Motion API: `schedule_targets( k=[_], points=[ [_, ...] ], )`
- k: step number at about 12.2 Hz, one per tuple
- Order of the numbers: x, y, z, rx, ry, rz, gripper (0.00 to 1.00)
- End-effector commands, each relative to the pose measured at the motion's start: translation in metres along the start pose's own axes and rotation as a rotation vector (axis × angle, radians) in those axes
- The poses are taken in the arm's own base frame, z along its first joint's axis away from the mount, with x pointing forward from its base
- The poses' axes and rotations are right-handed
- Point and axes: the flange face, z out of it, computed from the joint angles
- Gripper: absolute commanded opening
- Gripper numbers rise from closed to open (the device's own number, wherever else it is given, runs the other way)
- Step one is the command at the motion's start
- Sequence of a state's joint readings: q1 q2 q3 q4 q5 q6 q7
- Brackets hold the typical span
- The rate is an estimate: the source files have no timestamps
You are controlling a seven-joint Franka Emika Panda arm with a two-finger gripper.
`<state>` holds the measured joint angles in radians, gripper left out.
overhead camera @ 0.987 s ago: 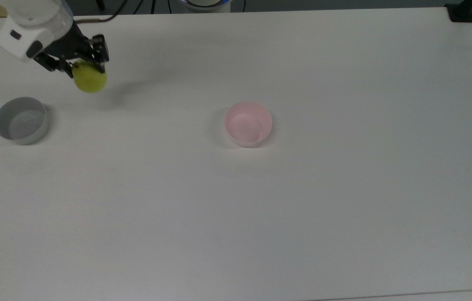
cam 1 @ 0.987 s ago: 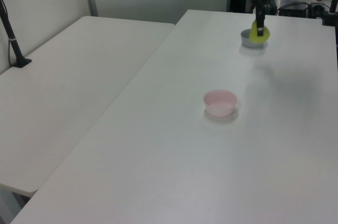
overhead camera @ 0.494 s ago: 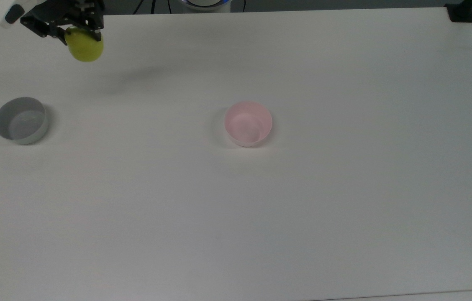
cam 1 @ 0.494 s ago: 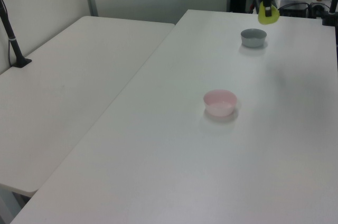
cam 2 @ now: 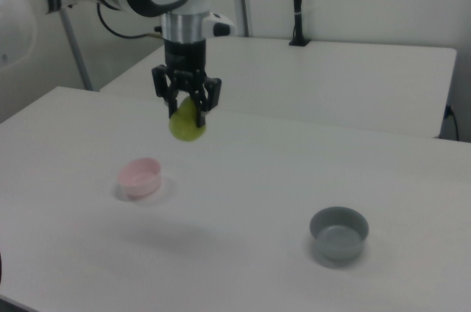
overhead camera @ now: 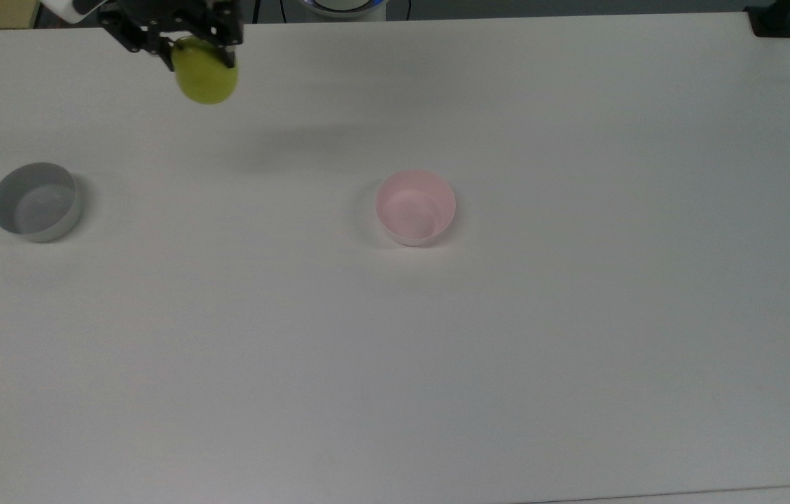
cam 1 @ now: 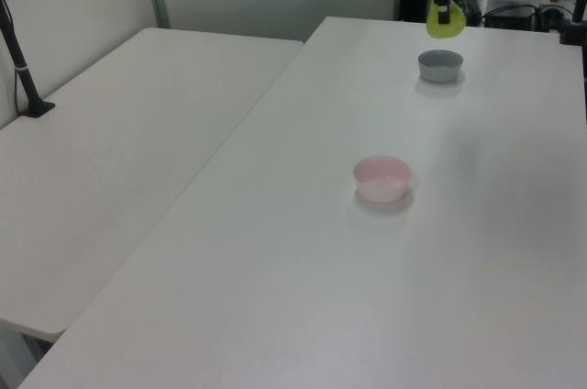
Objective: Place the pear in the bowl
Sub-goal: 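Carry the pear over the pink bowl and lower it inside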
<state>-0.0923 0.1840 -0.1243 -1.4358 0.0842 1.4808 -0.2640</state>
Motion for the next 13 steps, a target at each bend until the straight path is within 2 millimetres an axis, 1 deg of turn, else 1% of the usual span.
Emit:
schedule_targets(
  k=[1,2,4,5,6,8,9,10,12,13],
  points=[
    [-0.028,-0.047,-0.022,0.022,0.088,-0.048,0.0],
    [-0.033,-0.058,-0.018,0.018,0.119,-0.067,0.0],
    [-0.026,-0.079,0.0,0.01,0.128,-0.105,0.0],
    [-0.023,-0.084,0.008,0.004,0.134,-0.115,0.0],
    [-0.019,-0.09,0.019,-0.002,0.147,-0.126,0.0],
    [-0.012,-0.114,0.046,-0.011,0.152,-0.168,0.0],
    [-0.009,-0.121,0.054,-0.013,0.157,-0.181,0.0],
    [-0.003,-0.136,0.067,-0.017,0.163,-0.206,0.0],
    [0.002,-0.157,0.086,-0.02,0.159,-0.242,0.0],
    [0.006,-0.161,0.094,-0.023,0.152,-0.248,0.0]
  ],
)
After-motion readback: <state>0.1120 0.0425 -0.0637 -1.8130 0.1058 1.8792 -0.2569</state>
